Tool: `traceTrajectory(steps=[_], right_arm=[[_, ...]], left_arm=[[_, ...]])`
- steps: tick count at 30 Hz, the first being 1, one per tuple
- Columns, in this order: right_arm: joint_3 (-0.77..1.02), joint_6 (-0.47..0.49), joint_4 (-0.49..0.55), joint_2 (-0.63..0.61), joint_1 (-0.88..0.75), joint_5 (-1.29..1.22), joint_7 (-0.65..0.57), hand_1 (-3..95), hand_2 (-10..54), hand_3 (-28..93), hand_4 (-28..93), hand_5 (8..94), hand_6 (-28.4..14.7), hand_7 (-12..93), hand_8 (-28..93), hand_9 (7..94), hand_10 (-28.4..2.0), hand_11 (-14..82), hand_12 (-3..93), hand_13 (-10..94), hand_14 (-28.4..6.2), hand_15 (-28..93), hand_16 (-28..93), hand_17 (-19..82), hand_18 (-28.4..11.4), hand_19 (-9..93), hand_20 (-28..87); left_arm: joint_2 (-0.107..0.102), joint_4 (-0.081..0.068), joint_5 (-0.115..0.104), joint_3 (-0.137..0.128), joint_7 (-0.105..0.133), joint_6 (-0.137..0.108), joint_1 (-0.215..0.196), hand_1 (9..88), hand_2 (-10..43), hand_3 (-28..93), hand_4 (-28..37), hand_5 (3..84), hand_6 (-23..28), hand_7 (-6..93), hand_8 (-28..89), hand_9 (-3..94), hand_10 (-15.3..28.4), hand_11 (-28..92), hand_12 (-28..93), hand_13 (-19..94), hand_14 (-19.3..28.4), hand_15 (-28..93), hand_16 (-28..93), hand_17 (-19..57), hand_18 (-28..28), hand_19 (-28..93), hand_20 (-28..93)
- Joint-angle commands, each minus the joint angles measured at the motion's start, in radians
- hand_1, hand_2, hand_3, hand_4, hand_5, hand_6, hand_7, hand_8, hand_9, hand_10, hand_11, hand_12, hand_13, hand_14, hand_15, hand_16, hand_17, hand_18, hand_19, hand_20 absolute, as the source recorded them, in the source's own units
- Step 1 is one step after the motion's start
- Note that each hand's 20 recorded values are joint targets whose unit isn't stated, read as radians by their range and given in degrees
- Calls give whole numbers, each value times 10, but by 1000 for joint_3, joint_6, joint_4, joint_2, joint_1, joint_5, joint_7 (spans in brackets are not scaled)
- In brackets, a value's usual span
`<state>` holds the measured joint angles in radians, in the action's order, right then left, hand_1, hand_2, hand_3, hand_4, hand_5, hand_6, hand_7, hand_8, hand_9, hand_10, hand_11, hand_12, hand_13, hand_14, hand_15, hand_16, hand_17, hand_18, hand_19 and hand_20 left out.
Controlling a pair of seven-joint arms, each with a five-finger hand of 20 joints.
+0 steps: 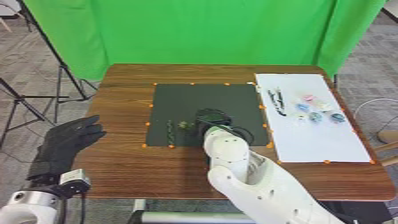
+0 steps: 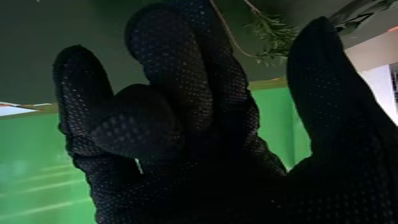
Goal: Arrange flowers
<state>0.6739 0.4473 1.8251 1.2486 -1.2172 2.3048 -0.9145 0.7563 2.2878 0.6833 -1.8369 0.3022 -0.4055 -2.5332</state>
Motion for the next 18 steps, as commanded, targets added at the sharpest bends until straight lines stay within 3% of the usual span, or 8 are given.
traceTrajectory(steps=[1, 6, 11, 18], right_arm=[[4, 43, 18, -3, 2, -43, -40, 285, 18, 669, -208, 821, -74, 261, -65, 852, -183, 422, 244, 821, -108, 722, 254, 431, -273, 932, -23], [14, 47, 21, 4, -1, -74, -52, 269, 37, 669, -208, 830, -76, 256, -63, 858, -185, 418, 243, 826, -108, 719, 253, 433, -277, 932, -22], [-11, -12, 12, -15, 19, 22, -27, 245, 58, 670, -209, 830, -81, 249, -62, 859, -188, 410, 244, 825, -111, 716, 255, 432, -277, 932, -27], [18, -41, 40, -14, 19, 1, -10, 175, 108, 638, -213, 797, -120, 240, -50, 835, -213, 410, 245, 810, -126, 723, 259, 432, -272, 922, -83]], left_arm=[[4, 14, -2, -18, -1, -18, -36, 283, 94, 794, -130, 470, 146, 126, -76, 404, 226, 373, 104, 300, 284, 600, -121, -84, 213, 581, 176], [5, 15, -3, -19, -1, -20, -37, 283, 94, 795, -131, 472, 146, 133, -79, 405, 227, 379, 103, 300, 284, 605, -123, -84, 214, 582, 176], [6, 14, -1, -11, -2, -20, -35, 283, 94, 796, -131, 472, 146, 134, -81, 405, 228, 381, 102, 301, 284, 607, -125, -84, 214, 583, 176], [10, 12, -4, -6, 4, -23, -39, 283, 94, 796, -131, 473, 146, 136, -81, 405, 227, 384, 101, 302, 284, 609, -127, -84, 214, 585, 176]])
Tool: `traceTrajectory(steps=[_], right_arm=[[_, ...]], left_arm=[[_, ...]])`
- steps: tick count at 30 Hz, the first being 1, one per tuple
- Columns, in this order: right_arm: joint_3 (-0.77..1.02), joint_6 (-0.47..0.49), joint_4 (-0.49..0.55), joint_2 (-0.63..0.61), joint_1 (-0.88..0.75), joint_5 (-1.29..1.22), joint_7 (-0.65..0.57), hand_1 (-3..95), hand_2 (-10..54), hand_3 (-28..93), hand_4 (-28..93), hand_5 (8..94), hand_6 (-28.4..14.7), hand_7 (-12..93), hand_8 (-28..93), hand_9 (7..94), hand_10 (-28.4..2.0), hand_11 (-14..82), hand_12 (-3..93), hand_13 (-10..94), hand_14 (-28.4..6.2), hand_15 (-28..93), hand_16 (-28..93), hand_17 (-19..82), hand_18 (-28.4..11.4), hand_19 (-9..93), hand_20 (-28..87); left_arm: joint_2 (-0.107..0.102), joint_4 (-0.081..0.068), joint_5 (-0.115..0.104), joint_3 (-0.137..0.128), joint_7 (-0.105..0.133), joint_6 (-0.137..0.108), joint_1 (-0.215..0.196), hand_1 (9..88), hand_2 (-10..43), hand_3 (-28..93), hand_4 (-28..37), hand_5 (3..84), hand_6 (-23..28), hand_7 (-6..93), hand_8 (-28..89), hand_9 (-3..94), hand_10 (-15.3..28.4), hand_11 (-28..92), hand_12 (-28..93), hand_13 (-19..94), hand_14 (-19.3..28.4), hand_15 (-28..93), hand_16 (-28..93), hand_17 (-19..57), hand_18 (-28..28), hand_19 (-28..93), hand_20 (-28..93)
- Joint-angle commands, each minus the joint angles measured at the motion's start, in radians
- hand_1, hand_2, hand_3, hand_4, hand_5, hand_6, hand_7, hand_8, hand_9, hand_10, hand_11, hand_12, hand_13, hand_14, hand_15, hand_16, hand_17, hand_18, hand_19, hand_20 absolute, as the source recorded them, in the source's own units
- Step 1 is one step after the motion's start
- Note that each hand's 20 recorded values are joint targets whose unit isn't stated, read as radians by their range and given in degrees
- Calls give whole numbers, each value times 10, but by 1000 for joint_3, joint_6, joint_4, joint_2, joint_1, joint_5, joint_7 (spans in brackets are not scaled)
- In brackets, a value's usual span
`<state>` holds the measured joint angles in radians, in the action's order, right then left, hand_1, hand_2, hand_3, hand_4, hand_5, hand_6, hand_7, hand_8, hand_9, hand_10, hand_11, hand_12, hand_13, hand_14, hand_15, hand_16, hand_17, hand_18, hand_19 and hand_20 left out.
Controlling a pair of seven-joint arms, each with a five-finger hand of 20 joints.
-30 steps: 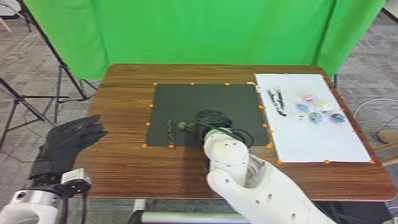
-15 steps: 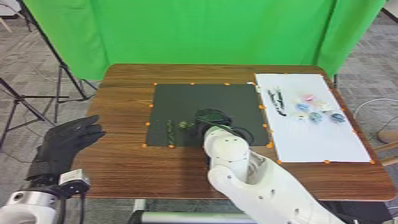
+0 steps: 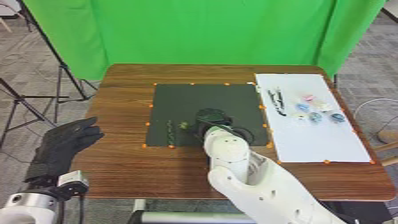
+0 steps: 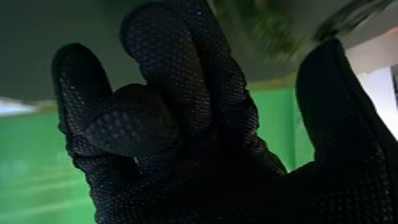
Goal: Arrange flowers
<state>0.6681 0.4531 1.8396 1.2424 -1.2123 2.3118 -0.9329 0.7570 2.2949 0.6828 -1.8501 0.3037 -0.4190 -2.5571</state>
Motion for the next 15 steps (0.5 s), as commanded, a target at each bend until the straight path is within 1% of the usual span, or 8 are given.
traceTrajectory(steps=[1, 3, 7, 9, 10, 11, 12, 15], right_arm=[[26, -45, 28, -6, 14, -18, 4, 170, 110, 636, -211, 796, -123, 238, -47, 833, -215, 413, 245, 810, -127, 724, 258, 433, -272, 924, -94], [30, -49, 38, -10, 9, -15, 5, 166, 113, 634, -210, 795, -126, 236, -45, 834, -217, 412, 242, 810, -130, 725, 257, 434, -271, 927, -107], [59, -83, 74, -44, -6, 3, 23, 164, 123, 621, -209, 771, -135, 220, -48, 825, -224, 409, 239, 806, -133, 727, 256, 440, -270, 926, -129], [98, -101, 101, -77, -21, -11, 33, 165, 126, 617, -202, 738, -146, 190, -51, 792, -242, 397, 234, 782, -145, 724, 252, 430, -279, 907, -156], [121, -101, 112, -93, -27, -21, 43, 168, 128, 613, -198, 726, -149, 184, -50, 774, -254, 393, 232, 763, -153, 725, 243, 421, -282, 900, -172], [141, -111, 124, -116, -32, -34, 59, 173, 127, 613, -194, 704, -155, 178, -52, 744, -265, 393, 231, 737, -165, 730, 234, 410, -283, 894, -187], [152, -158, 134, -148, -35, -44, 59, 178, 125, 621, -192, 681, -162, 168, -51, 714, -274, 393, 226, 710, -179, 738, 225, 399, -283, 892, -202], [205, -224, 147, -219, -54, -65, 77, 189, 114, 661, -192, 632, -167, 161, -54, 655, -282, 396, 222, 665, -191, 749, 207, 382, -284, 896, -224]], left_arm=[[10, 6, -3, 5, 4, -8, -18, 283, 94, 796, -131, 473, 146, 136, -82, 405, 227, 385, 101, 302, 284, 609, -127, -84, 214, 585, 176], [5, 5, -7, 8, 11, -12, -19, 283, 94, 796, -131, 473, 146, 137, -82, 405, 227, 385, 100, 302, 284, 609, -127, -84, 214, 585, 176], [6, 1, -13, 12, 23, -10, -17, 282, 94, 797, -131, 473, 146, 138, -82, 406, 228, 387, 100, 303, 284, 612, -128, -84, 214, 586, 176], [1, 2, -16, 13, 35, -15, -24, 283, 94, 796, -132, 474, 146, 139, -82, 406, 228, 388, 100, 302, 284, 613, -128, -83, 214, 586, 176], [3, 2, -15, 11, 34, -17, -23, 282, 94, 797, -132, 474, 146, 139, -83, 406, 228, 390, 100, 302, 284, 614, -128, -84, 214, 587, 175], [3, 6, -21, 8, 42, -22, -36, 283, 94, 796, -132, 475, 146, 140, -83, 406, 228, 391, 100, 303, 284, 614, -128, -84, 214, 587, 176], [2, 1, -21, 11, 40, -17, -26, 283, 94, 796, -133, 475, 146, 140, -83, 407, 229, 391, 100, 303, 284, 615, -128, -83, 214, 588, 176], [4, 2, -20, 9, 42, -19, -30, 283, 94, 796, -134, 475, 146, 143, -84, 406, 228, 392, 99, 303, 284, 617, -129, -83, 214, 588, 175]])
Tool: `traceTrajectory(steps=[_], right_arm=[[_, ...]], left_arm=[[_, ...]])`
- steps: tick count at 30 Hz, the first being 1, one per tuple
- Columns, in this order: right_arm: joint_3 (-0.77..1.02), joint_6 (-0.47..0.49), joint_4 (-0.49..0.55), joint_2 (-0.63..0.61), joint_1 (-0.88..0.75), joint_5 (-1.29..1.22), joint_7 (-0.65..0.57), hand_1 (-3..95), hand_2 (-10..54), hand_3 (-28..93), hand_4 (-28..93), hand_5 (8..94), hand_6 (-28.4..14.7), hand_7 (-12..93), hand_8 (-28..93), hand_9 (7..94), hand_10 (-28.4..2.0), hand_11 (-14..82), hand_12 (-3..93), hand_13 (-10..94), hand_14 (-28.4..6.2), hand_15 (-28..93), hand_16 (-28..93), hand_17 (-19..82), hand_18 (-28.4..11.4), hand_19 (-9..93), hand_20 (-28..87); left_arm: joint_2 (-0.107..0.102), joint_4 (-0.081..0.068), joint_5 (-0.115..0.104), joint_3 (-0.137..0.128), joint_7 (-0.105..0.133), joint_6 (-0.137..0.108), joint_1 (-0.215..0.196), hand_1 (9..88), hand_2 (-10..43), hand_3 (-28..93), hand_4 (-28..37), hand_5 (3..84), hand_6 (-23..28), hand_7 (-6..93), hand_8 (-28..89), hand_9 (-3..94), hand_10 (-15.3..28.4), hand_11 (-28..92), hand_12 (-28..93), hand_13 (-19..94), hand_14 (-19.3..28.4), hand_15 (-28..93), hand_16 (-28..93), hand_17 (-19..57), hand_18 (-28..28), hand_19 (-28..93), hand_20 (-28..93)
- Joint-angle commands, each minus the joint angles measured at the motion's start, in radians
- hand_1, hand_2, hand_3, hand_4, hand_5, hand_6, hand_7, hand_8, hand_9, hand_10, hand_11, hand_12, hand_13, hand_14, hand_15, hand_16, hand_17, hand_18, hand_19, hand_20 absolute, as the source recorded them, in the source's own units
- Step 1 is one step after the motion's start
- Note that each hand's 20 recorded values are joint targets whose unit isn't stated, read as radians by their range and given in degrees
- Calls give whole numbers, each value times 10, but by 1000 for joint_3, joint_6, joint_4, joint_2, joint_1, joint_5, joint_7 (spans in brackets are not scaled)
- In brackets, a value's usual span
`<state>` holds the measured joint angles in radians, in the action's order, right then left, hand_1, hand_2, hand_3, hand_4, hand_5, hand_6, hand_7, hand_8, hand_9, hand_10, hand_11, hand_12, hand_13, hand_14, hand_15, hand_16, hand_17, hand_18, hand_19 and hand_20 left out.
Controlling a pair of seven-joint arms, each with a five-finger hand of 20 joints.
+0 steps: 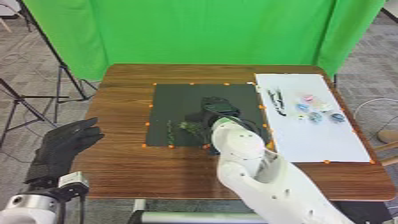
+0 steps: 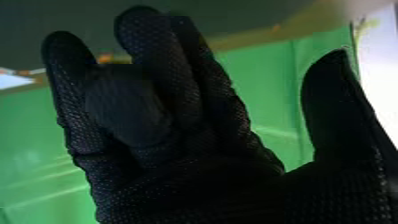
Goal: Arrange flowers
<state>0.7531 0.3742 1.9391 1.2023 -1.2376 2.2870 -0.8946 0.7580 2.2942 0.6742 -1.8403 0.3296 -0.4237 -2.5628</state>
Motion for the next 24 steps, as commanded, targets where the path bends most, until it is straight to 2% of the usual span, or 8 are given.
traceTrajectory(steps=[1, 5, 9, 13, 14, 15, 19, 24], right_arm=[[138, -179, 37, -196, -40, -26, 59, 192, 111, 668, -193, 626, -168, 161, -54, 648, -283, 397, 221, 660, -192, 750, 205, 380, -284, 896, -226], [179, -225, -16, -263, -39, -42, 65, 215, 93, 702, -195, 613, -159, 173, -58, 631, -279, 413, 220, 639, -192, 751, 199, 366, -284, 897, -221], [226, -158, -84, -263, -18, -82, 55, 232, 71, 721, -212, 599, -155, 192, -68, 596, -277, 429, 216, 589, -203, 748, 190, 348, -284, 843, -188], [205, -151, -163, -262, 34, -82, 52, 237, 50, 731, -221, 584, -160, 196, -76, 560, -279, 436, 218, 547, -215, 742, 176, 335, -284, 799, -184], [204, -140, -184, -251, 41, -74, 53, 239, 47, 732, -222, 579, -160, 194, -77, 553, -280, 436, 218, 538, -215, 740, 175, 330, -284, 794, -184], [203, -139, -200, -250, 46, -63, 52, 239, 45, 734, -223, 575, -160, 191, -78, 546, -280, 437, 219, 530, -215, 738, 174, 320, -284, 786, -184], [170, -177, -254, -247, 55, -8, 48, 242, 36, 738, -230, 567, -162, 168, -83, 542, -269, 442, 217, 511, -215, 731, 165, 307, -284, 770, -179], [169, -223, -268, -247, 36, 49, 37, 243, 26, 738, -234, 570, -159, 161, -85, 552, -260, 452, 215, 517, -213, 733, 161, 301, -284, 760, -176]], left_arm=[[2, 5, -14, -3, 20, -17, -30, 282, 94, 797, -134, 475, 146, 143, -84, 406, 228, 392, 98, 303, 284, 617, -130, -83, 214, 588, 175], [-1, 1, -15, 13, 24, -17, -16, 281, 93, 797, -135, 475, 146, 144, -85, 406, 228, 394, 98, 303, 284, 618, -130, -84, 215, 589, 174], [-4, -1, -16, 32, 28, -18, -5, 281, 94, 796, -137, 475, 146, 143, -85, 406, 228, 393, 97, 302, 284, 618, -131, -83, 215, 589, 174], [-4, -8, -18, 47, 31, -17, 17, 280, 94, 795, -137, 475, 146, 143, -85, 406, 228, 394, 97, 302, 284, 617, -131, -83, 214, 590, 173], [-3, -5, -17, 45, 29, -19, 13, 279, 94, 795, -137, 474, 146, 143, -85, 406, 228, 394, 97, 302, 284, 617, -131, -83, 214, 590, 173], [-6, -11, -15, 53, 29, -14, 28, 279, 94, 795, -137, 474, 146, 143, -85, 406, 229, 394, 97, 302, 284, 617, -131, -83, 214, 590, 173], [-9, -14, -14, 67, 26, -12, 49, 279, 94, 795, -138, 474, 147, 143, -85, 405, 228, 394, 97, 302, 284, 617, -131, -83, 214, 590, 172], [-4, -15, -14, 70, 27, -11, 48, 280, 94, 793, -139, 475, 147, 142, -85, 406, 229, 393, 97, 303, 284, 618, -131, -83, 214, 591, 171]])
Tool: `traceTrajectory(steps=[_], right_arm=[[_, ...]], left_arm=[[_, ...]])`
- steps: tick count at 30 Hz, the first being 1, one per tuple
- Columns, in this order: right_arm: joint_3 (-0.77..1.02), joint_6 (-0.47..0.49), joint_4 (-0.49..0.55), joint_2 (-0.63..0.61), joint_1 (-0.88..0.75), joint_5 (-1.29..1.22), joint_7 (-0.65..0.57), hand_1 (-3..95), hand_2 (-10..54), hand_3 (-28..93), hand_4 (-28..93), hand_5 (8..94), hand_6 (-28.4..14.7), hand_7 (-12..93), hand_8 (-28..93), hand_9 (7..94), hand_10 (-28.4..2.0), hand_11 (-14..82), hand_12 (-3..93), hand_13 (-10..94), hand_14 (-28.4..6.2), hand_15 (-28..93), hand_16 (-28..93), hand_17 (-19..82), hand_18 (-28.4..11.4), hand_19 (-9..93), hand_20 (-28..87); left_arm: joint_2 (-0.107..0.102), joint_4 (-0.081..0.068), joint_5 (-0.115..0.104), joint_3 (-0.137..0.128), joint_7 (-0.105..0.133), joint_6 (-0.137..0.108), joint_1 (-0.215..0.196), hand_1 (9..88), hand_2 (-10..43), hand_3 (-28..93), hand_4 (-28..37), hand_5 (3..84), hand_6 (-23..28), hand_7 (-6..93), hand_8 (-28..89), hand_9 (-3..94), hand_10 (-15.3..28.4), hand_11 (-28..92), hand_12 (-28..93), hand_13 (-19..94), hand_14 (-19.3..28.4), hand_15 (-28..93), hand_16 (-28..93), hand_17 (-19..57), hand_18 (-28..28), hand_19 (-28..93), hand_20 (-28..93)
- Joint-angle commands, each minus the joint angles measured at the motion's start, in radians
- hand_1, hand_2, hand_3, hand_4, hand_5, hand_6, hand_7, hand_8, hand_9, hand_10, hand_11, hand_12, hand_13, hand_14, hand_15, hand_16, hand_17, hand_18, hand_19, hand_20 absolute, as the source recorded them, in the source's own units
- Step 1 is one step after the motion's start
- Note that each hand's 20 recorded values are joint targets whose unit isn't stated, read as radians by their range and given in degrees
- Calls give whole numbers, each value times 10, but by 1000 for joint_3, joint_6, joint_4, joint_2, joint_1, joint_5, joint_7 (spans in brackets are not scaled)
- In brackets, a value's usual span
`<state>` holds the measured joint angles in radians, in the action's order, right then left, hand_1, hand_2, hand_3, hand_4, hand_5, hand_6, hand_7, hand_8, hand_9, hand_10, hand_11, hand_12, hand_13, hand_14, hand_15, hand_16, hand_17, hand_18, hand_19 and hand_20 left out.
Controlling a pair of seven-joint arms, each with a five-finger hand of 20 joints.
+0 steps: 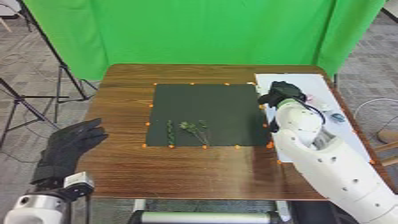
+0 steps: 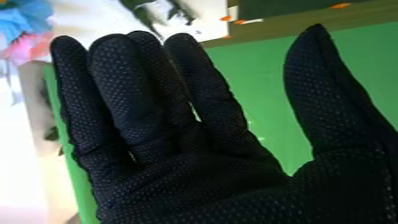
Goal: Arrange flowers
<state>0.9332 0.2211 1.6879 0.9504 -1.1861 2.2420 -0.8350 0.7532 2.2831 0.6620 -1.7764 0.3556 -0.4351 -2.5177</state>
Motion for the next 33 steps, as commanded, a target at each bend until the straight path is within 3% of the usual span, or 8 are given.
traceTrajectory(steps=[1, 11, 20, 33], right_arm=[[-13, -66, -15, 3, -17, 104, -33, 243, 25, 737, -234, 570, -159, 160, -86, 554, -261, 454, 215, 520, -213, 734, 160, 301, -284, 760, -175], [23, 16, -48, 17, -44, 87, -66, 246, 17, 730, -234, 577, -172, 135, -81, 557, -270, 461, 214, 536, -220, 750, 166, 299, -284, 780, -167], [23, 32, -101, 18, -31, 116, -68, 252, 10, 725, -233, 600, -164, 134, -83, 583, -260, 463, 211, 558, -211, 749, 168, 304, -284, 789, -162], [-12, 33, -184, 68, 5, 197, -40, 268, 1, 725, -235, 630, -139, 156, -86, 616, -245, 463, 212, 586, -197, 744, 172, 312, -284, 802, -153]], left_arm=[[7, -3, 0, 1, -6, 6, 0, 279, 94, 794, -139, 475, 147, 142, -85, 406, 229, 393, 97, 303, 284, 618, -131, -83, 214, 591, 172], [20, -8, 6, 6, -21, 18, 13, 279, 94, 794, -138, 475, 147, 143, -85, 405, 228, 393, 97, 302, 284, 618, -131, -83, 214, 591, 171], [19, -12, 14, 13, -36, 29, 39, 281, 94, 794, -138, 474, 147, 145, -86, 406, 228, 393, 97, 303, 284, 619, -131, -84, 215, 591, 170], [19, -14, 10, 17, -29, 28, 46, 281, 94, 795, -137, 475, 147, 145, -86, 405, 228, 393, 98, 302, 284, 618, -131, -83, 215, 593, 170]])
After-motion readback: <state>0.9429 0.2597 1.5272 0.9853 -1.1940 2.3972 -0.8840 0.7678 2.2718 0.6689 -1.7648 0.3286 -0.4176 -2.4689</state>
